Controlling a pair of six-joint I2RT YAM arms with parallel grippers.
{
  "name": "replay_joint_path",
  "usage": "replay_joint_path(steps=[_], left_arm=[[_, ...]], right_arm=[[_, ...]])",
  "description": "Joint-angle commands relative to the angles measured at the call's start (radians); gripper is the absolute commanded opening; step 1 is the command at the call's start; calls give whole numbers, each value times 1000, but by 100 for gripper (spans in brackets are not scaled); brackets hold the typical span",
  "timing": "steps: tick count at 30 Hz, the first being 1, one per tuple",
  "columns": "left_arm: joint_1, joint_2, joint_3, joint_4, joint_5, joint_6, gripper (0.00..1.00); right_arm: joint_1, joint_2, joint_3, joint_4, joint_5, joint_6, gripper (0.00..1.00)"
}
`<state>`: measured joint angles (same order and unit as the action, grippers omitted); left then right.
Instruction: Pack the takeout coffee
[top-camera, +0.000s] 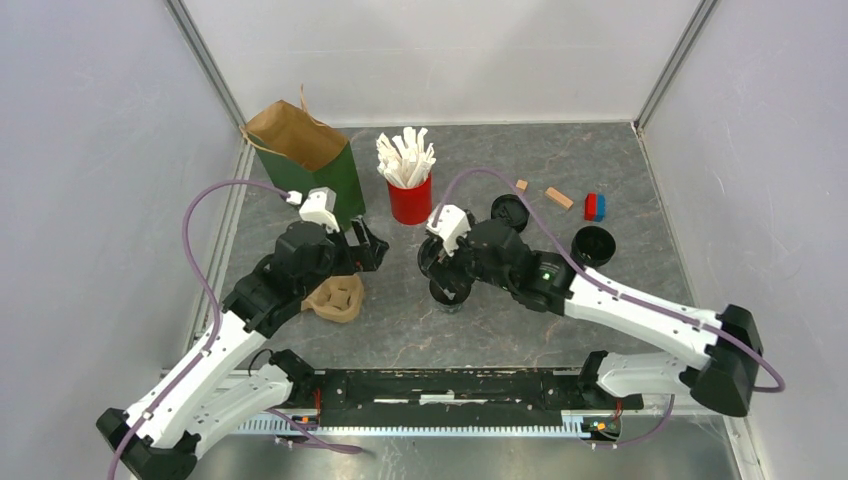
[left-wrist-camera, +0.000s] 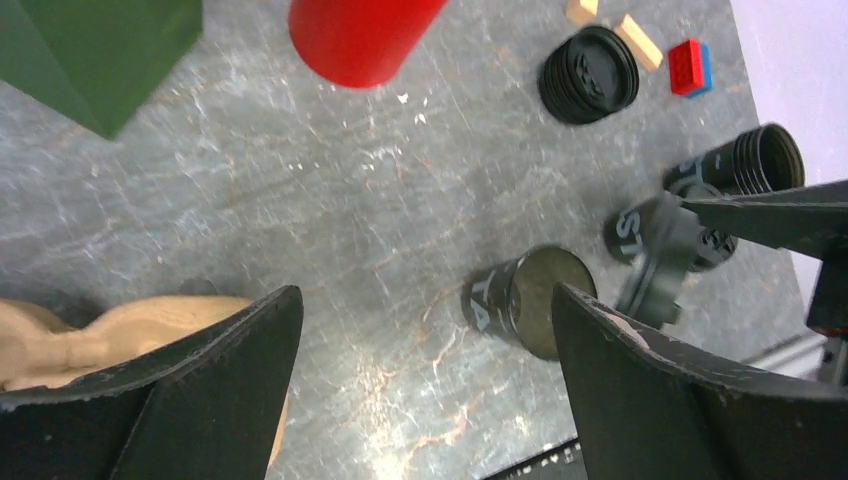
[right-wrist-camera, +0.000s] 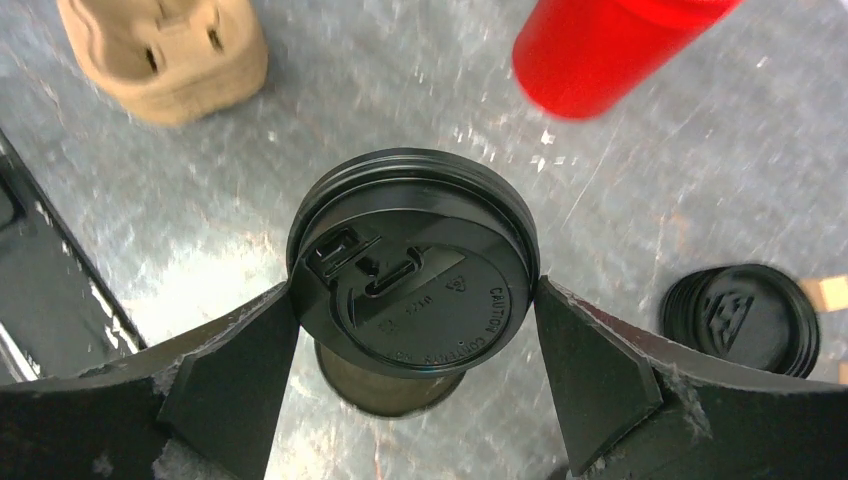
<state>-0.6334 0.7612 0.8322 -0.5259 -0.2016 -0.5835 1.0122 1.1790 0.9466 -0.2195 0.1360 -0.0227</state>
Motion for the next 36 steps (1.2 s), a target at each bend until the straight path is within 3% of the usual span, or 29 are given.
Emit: replay_joint_path(steps=[1, 8, 36], left_arm=[[94, 2, -29, 9, 254, -23, 100], [197, 1, -112, 112, 524, -95, 95], [198, 77, -235, 242, 658, -84, 82]], right_arm=[[-10, 81, 134, -251, -39, 48, 91], [-21, 191, 249, -406, -75, 3, 91], [-81, 357, 301, -460, -179, -72, 95]])
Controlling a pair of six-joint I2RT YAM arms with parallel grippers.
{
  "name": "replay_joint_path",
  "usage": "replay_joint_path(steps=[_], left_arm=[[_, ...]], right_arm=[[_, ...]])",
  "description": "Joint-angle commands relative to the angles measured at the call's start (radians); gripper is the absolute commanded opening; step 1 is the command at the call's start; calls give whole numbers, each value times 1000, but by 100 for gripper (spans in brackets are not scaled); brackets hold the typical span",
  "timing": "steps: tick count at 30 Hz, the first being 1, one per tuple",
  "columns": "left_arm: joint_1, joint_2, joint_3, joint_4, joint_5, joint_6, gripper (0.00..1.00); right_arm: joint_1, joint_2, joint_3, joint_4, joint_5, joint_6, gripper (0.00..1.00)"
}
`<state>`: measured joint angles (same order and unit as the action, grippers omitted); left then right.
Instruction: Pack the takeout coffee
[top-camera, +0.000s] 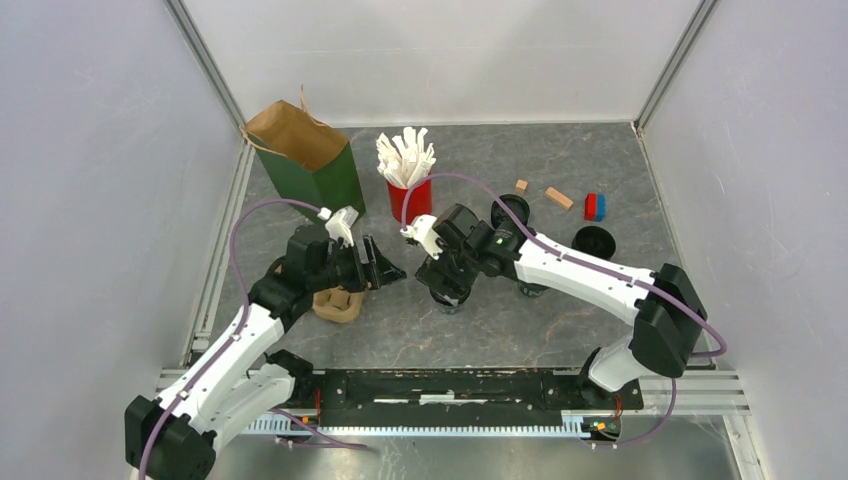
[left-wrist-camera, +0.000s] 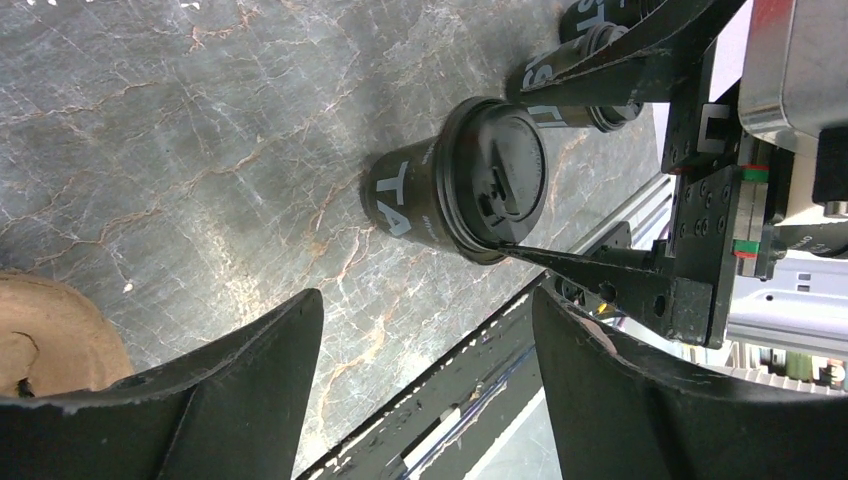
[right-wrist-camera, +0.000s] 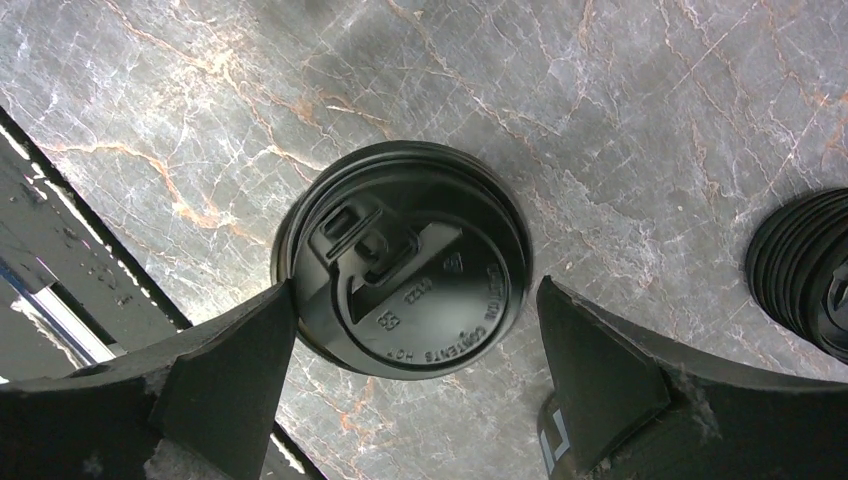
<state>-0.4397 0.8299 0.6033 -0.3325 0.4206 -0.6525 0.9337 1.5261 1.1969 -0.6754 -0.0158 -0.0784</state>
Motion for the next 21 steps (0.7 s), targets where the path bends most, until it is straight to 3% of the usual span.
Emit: replay_joint_path(steps=[1, 21], left_arm=[[4, 10, -7, 49, 38, -13, 82], [4, 20, -17, 52, 53, 4, 80]], right_arm=[[-3, 12, 50, -5, -27, -17, 95], [-3, 10, 53, -39, -49, -11, 91]])
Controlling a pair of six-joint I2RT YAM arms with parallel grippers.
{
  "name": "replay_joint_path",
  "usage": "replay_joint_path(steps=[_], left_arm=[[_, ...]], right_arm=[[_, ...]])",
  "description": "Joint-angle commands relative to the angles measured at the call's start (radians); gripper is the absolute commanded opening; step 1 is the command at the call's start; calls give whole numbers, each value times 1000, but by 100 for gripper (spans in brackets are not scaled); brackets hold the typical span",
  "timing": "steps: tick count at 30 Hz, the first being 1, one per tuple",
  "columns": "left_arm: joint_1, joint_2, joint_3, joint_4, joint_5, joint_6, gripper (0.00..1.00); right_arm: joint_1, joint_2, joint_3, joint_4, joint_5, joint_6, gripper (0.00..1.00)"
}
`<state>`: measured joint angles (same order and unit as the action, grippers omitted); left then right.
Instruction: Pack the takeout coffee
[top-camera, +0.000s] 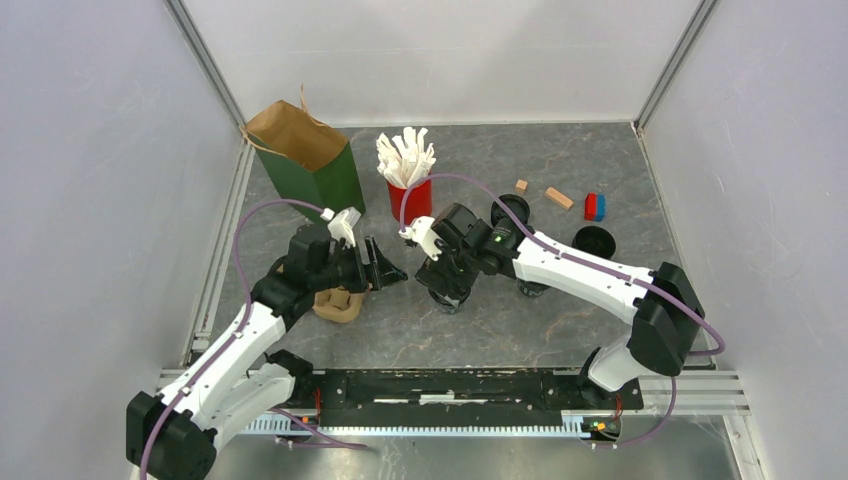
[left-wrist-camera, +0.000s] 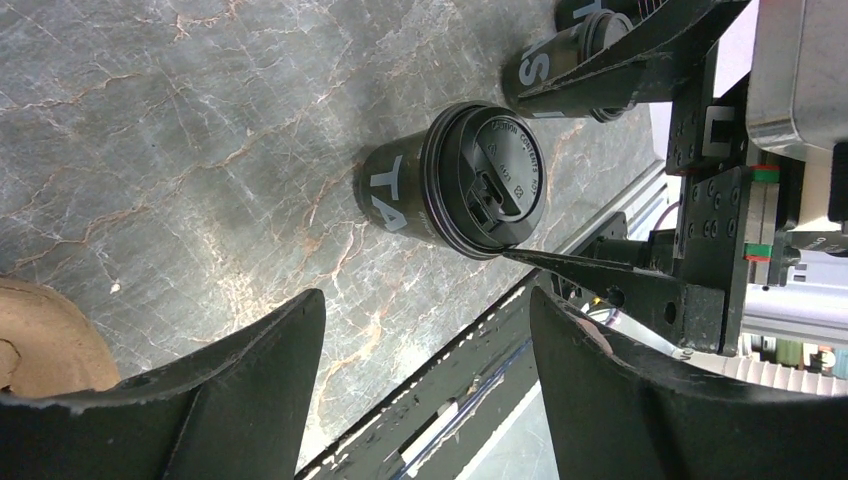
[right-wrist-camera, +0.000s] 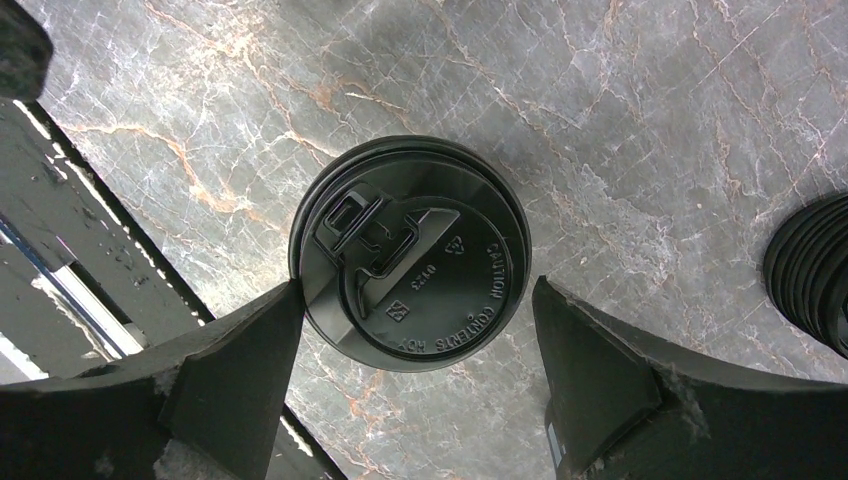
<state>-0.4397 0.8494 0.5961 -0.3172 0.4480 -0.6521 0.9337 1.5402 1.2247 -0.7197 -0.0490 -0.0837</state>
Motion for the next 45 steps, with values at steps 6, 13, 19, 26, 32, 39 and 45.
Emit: replay_joint_path(steps=[6, 13, 19, 26, 32, 39, 45], left_arm=[[4, 16, -2, 36, 42, 16, 80], [4, 38, 14, 27, 81, 57, 80], [-6, 72, 32, 21, 97, 71, 76], [-84, 116, 49, 87, 57, 46, 71], [-188, 186, 73, 165, -44, 24, 68], [-231, 264, 85, 233, -137, 17, 62], [-253, 315, 88, 266, -151, 17, 61]], right_arm=[[-3, -17, 8, 16, -20, -4, 90], [-3, -58, -6, 25, -15, 13, 92], [-8, -145, -56, 86, -36, 62, 93], [-103, -292, -239, 288, -70, 211, 88], [-190, -372, -407, 472, -119, 307, 75], [-196, -364, -456, 512, -168, 316, 74], [-203, -371, -480, 527, -171, 308, 73]])
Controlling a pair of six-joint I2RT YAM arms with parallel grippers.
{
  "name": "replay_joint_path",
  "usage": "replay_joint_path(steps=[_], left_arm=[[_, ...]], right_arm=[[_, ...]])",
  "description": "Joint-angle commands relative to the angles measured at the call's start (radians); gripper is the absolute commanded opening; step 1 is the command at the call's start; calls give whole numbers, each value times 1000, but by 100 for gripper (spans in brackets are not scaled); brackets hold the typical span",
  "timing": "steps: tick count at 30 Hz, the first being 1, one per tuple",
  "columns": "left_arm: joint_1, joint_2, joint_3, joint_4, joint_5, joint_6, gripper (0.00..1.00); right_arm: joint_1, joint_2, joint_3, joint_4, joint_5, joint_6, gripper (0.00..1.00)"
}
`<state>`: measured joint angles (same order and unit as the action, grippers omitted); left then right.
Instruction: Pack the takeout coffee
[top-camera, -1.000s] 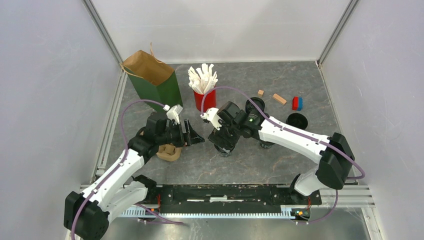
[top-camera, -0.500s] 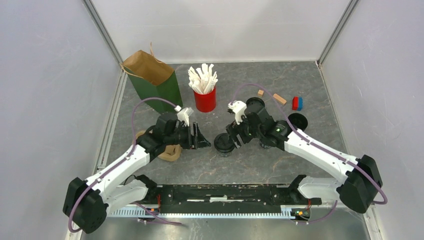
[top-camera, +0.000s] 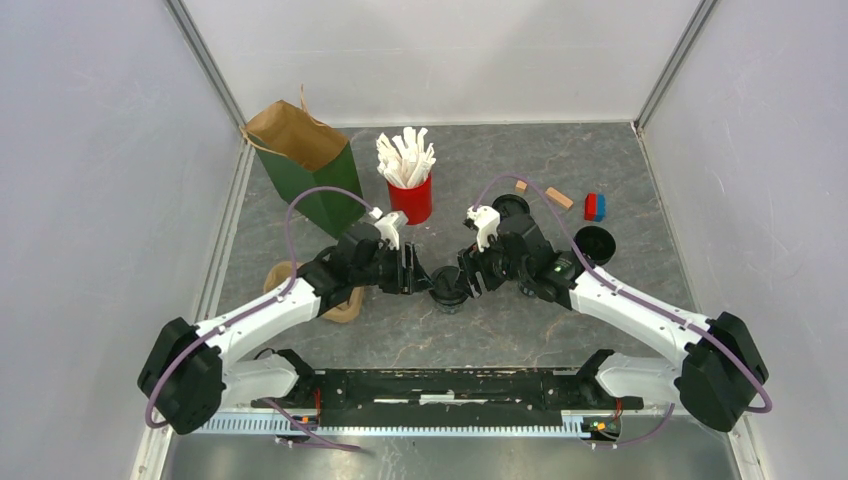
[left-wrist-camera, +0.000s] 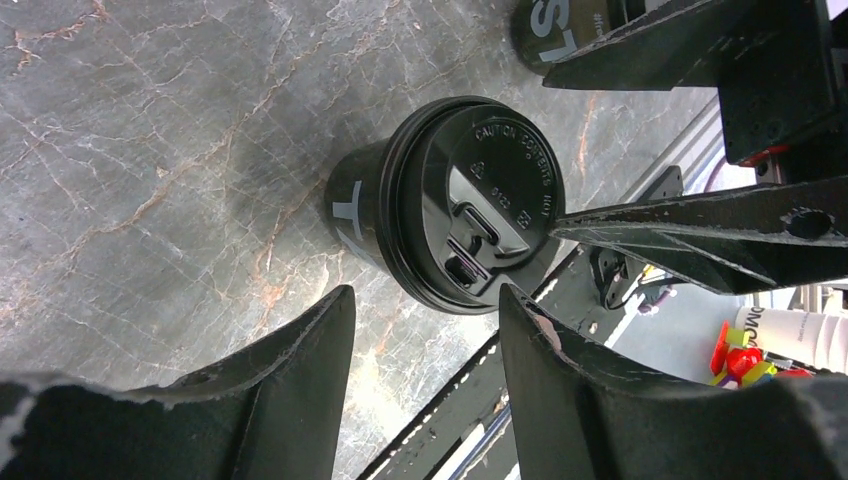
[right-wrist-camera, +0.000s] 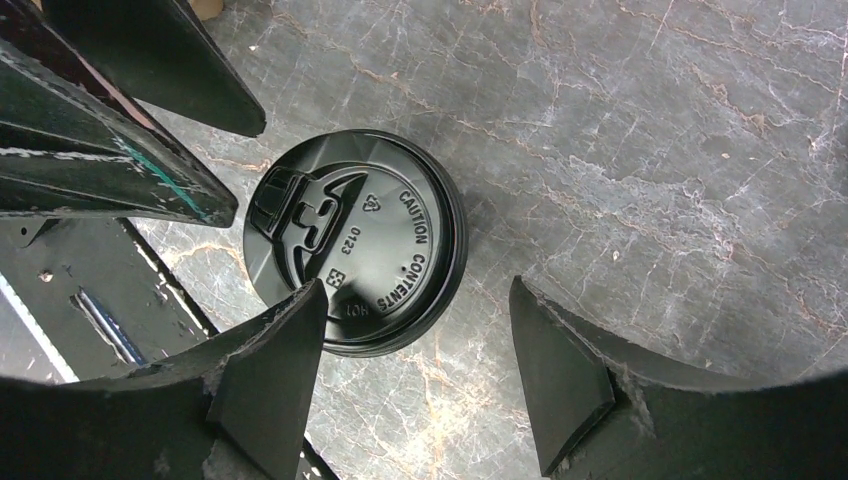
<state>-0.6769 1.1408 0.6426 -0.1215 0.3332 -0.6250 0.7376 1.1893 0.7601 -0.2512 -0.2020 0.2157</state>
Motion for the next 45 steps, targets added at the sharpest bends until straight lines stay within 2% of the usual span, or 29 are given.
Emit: replay_joint_path(steps=[1, 12, 22, 36, 45], left_arm=[[-17, 31, 42, 71, -39, -9, 61], [-36, 84, 55, 99, -45, 14, 61], [-52, 109, 41, 94, -38, 25, 54], [-59, 78, -37, 89, -30, 9, 52], [-59, 60, -35, 117, -12, 15, 53]], right_arm=[[-9, -18, -19, 61, -17, 7, 73], [-26, -18, -47, 72, -47, -13, 63], [-27, -17, -81, 81, -67, -23, 59], [-29, -57, -238, 163, -65, 11, 57], [-30, -74, -184, 172, -88, -1, 55]])
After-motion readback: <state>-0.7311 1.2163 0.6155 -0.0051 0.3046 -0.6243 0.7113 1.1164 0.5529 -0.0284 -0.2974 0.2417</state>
